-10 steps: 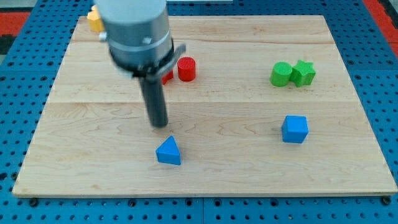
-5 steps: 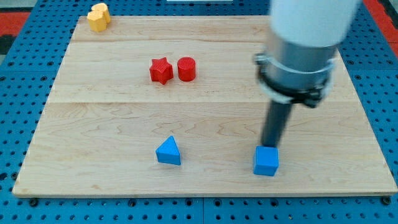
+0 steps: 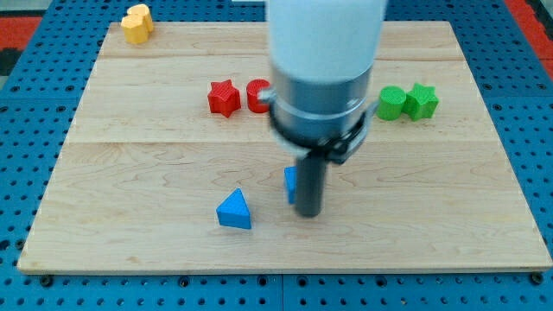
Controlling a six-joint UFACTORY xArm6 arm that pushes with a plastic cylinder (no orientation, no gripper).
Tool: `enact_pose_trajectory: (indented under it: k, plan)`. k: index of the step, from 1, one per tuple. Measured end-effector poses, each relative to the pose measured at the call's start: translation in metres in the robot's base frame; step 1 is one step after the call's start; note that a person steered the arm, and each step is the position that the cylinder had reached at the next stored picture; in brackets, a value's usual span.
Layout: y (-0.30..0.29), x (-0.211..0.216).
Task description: Push the blue cube above the blue triangle
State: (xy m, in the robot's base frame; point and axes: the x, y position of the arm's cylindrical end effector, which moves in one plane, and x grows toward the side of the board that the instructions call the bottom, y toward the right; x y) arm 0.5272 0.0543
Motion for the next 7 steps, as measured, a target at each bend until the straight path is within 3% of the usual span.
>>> enact_pose_trajectory:
  k: [1,2,7]
  plan:
    - [0.015,-0.034]
    - [-0.010,-0.046]
    - [-0.068,-0.031]
